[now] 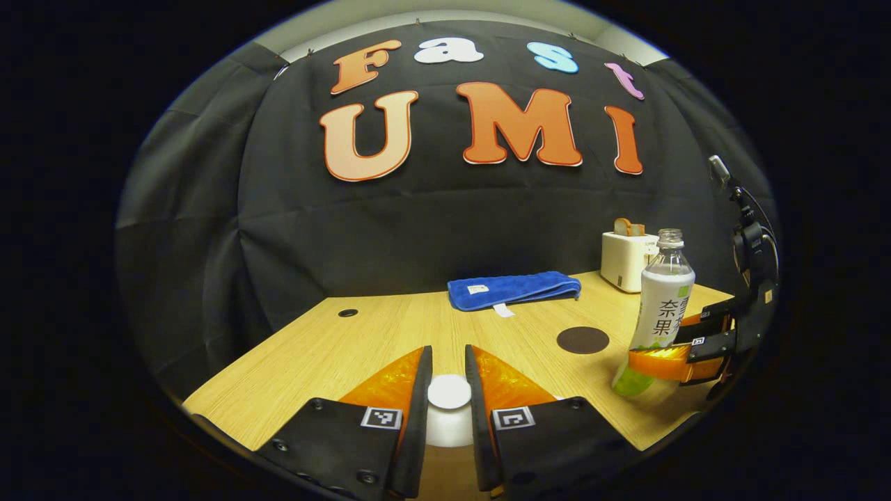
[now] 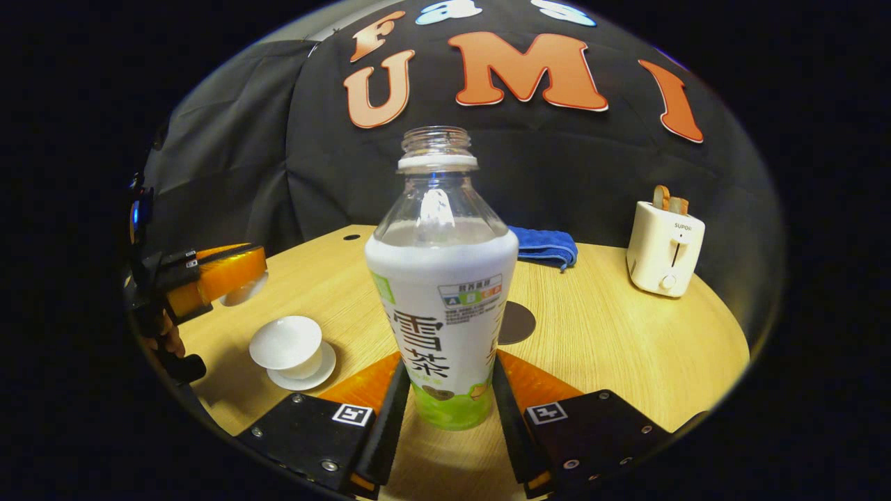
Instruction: Open the teacup lid with one hand, grasp the water bottle and pour water into the teacup with the other hand; after pouring, place the water bottle on the coaster and then close the teacup lid.
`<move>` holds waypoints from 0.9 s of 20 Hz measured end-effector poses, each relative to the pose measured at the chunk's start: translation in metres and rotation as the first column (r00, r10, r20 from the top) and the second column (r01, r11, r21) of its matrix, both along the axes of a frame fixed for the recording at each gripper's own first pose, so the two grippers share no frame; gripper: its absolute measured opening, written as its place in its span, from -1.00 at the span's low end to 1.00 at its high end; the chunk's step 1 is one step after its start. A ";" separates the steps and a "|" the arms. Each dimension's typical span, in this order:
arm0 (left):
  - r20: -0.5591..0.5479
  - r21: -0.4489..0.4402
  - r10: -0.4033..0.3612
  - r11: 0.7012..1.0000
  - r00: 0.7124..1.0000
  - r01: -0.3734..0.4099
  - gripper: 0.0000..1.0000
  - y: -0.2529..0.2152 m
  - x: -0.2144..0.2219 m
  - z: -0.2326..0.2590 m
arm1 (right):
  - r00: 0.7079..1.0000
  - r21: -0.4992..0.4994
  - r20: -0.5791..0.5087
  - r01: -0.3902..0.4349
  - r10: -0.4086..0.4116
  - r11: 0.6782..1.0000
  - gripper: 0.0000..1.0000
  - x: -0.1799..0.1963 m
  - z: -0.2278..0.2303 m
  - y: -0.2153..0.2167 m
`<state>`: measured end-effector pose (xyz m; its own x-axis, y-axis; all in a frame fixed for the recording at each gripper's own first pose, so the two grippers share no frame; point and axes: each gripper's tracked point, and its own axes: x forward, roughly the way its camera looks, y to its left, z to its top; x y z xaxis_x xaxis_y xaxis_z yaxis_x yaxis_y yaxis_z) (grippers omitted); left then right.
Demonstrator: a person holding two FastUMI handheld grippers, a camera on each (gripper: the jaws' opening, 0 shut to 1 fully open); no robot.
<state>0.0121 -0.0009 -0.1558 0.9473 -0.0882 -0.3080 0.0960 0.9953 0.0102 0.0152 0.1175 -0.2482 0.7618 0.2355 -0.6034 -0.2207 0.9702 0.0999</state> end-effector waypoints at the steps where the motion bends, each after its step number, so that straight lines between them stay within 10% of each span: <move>1: 0.001 0.000 0.007 1.000 1.000 -0.007 -0.37 0.005 -0.001 0.000 | 1.000 -0.034 0.006 -0.006 0.006 0.999 0.32 0.003 0.001 -0.001; 10: 0.014 -0.001 0.078 0.997 0.997 -0.078 -0.37 0.052 -0.006 0.004 | 0.992 -0.378 0.100 -0.033 0.076 0.925 0.31 0.022 0.025 -0.024; 18: 0.006 -0.014 0.142 0.990 0.990 -0.142 -0.34 0.084 -0.017 -0.002 | 0.949 -0.697 0.206 -0.031 0.241 0.716 0.29 0.038 0.051 -0.027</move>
<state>-0.0047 0.0833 -0.1575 0.9528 0.0431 -0.3006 -0.0463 0.9989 -0.0035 0.0530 0.0904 -0.1971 0.9056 -0.0432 -0.4220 -0.2706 0.7074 -0.6530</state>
